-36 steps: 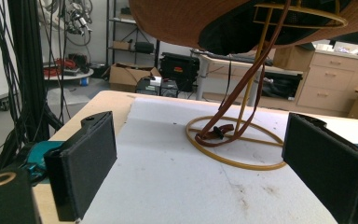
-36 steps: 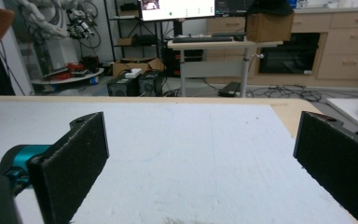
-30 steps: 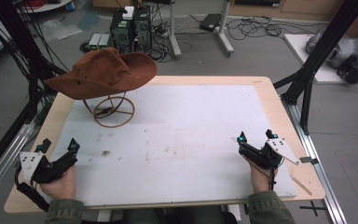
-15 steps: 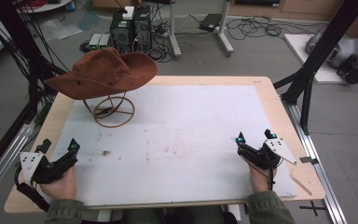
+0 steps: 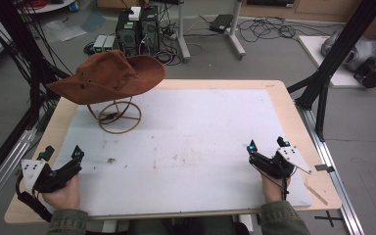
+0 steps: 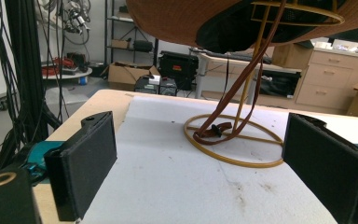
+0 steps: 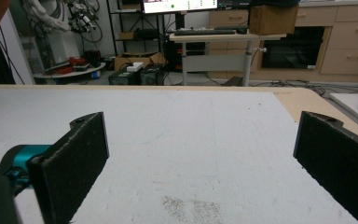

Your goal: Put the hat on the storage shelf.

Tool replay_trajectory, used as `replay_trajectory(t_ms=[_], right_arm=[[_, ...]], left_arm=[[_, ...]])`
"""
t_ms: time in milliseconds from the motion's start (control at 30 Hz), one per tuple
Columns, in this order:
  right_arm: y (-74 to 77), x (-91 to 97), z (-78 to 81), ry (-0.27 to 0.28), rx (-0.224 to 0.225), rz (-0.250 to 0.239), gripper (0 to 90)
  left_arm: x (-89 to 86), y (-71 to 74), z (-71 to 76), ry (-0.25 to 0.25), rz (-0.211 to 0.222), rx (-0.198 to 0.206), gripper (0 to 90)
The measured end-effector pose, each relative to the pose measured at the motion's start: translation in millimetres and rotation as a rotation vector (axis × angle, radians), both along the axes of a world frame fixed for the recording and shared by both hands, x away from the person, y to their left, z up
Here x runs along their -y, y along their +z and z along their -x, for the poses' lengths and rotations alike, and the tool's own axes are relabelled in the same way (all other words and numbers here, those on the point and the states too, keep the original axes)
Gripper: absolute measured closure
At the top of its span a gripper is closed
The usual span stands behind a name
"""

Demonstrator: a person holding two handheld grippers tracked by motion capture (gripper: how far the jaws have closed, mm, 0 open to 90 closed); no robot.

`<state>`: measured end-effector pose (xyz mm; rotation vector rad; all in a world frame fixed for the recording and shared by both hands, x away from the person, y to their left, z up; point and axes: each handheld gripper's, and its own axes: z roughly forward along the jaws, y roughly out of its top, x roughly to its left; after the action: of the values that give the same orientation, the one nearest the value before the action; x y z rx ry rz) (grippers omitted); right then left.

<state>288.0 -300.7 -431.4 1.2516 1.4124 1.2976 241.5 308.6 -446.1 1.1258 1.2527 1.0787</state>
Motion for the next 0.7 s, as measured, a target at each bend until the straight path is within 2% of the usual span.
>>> replay_trajectory(t_ms=[200, 700], right_arm=[[-0.5, 1.0, 0.2, 0.001, -0.009, -0.018, 2.3], [-1.5, 2.0, -0.3, 0.01, -0.013, -0.019, 2.4]], left_arm=[[-0.5, -0.1, -0.1, 0.001, -0.002, -0.001, 10.3], [-0.7, -0.4, -0.6, -0.001, -0.004, -0.004, 10.3]])
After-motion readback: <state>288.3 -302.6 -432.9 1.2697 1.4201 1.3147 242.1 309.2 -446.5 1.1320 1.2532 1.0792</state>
